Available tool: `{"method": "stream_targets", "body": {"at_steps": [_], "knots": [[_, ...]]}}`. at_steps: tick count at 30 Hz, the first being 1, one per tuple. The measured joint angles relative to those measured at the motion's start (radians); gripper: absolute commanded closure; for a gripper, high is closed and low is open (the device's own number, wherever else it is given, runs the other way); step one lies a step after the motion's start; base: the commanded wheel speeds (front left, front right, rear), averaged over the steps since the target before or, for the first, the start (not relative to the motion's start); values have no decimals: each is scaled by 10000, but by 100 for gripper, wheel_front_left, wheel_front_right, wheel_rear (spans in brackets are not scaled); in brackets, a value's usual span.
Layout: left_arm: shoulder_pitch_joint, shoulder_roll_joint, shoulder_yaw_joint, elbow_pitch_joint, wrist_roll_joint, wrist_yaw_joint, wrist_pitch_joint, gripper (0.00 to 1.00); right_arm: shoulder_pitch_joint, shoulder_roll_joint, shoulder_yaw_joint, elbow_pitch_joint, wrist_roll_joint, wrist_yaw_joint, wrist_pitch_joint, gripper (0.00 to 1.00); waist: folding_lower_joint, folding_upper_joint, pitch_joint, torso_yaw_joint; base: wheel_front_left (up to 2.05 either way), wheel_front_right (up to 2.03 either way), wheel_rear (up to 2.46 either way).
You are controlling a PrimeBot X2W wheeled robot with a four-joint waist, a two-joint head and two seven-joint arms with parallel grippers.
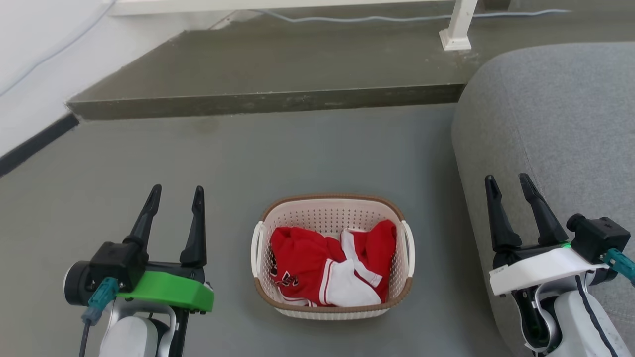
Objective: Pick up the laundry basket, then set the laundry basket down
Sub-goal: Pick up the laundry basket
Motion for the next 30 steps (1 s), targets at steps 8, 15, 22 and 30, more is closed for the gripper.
{"method": "stream_targets", "body": {"at_steps": [8,15,22,30], "knots": [[-102,-4,-36,117,-144,27,0,0,-276,31,-84,247,-2,0,-2,0,0,0,562,-70,0,0,0],[-596,-10,-173,443,-146,25,0,0,-681,13,-104,598,-12,2,-13,0,0,0,1229,-100,0,0,0],[-1308,-21,-265,861,-232,23,0,0,-1302,-2,-194,907,115,2,-15,0,0,0,2042,-90,0,0,0],[-2086,-48,-376,1586,-366,-15,0,0,-2109,-19,40,1599,205,2,-15,0,0,0,3037,-55,0,0,0]]}}
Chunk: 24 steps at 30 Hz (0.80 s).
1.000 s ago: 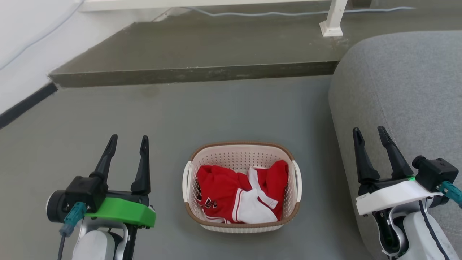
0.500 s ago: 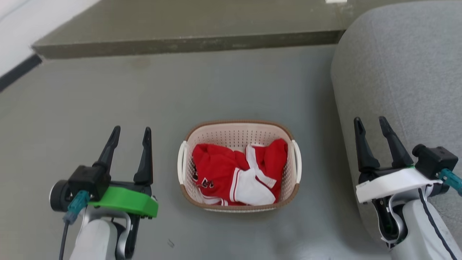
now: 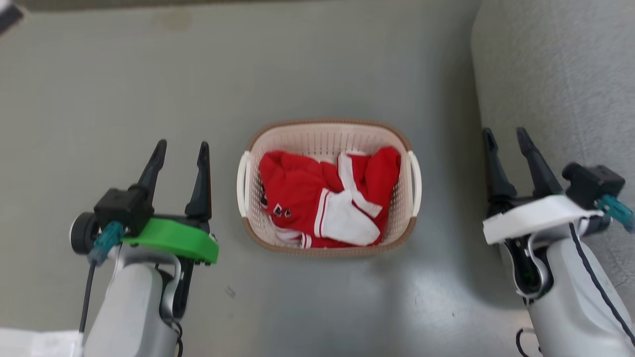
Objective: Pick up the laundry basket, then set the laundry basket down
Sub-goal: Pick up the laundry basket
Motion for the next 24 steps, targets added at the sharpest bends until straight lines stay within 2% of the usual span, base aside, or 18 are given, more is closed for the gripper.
{"method": "stream_targets", "body": {"at_steps": [24], "knots": [[-3037,-105,-596,2696,-219,-180,0,0,-2943,-359,821,2742,523,2,303,0,1,0,2933,118,0,0,0]]}}
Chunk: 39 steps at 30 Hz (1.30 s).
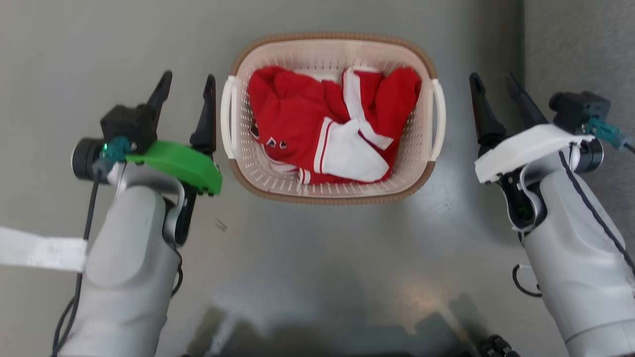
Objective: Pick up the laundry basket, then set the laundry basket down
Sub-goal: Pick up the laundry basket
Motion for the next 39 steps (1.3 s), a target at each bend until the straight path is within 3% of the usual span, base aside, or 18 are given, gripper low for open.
{"method": "stream_targets", "body": {"at_steps": [22,39], "knots": [[-2551,-67,-585,2727,-401,-190,150,0,-2429,109,938,2255,671,0,564,0,0,0,2566,-91,0,0,0],[-3371,-84,-1298,4128,-1110,-322,637,0,-3241,184,1697,3484,1091,0,686,0,-1,0,3262,-128,0,0,0]]}}
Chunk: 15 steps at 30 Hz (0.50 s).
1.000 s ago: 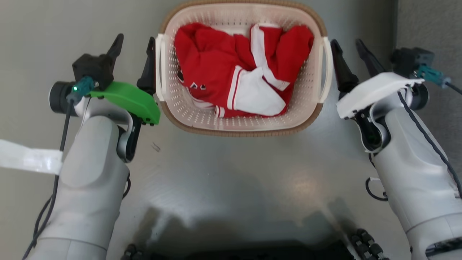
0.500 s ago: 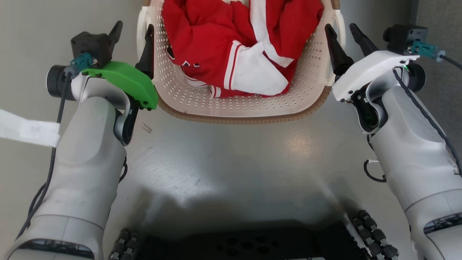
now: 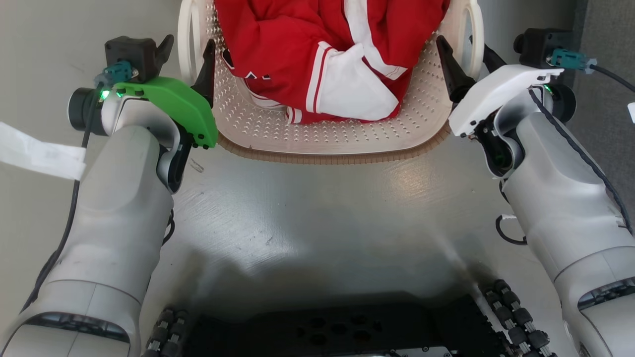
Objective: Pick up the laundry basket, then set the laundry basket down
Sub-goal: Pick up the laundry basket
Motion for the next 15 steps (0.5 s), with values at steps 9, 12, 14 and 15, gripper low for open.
{"method": "stream_targets", "body": {"at_steps": [9,12,14,15], "knots": [[-275,-2,-299,376,-387,-29,25,55,-336,61,359,332,182,0,-46,47,0,0,73,7,0,0,0],[-360,-4,-393,508,-543,-46,27,100,-390,79,477,431,232,0,-65,100,0,0,73,1,0,0,0],[-426,-56,-458,560,-577,-88,25,100,-437,96,554,510,263,0,-138,100,0,0,64,-6,0,0,0],[-451,-48,-493,594,-617,-88,29,100,-474,153,587,537,320,-6,-138,100,0,0,57,-9,0,0,0]]}}
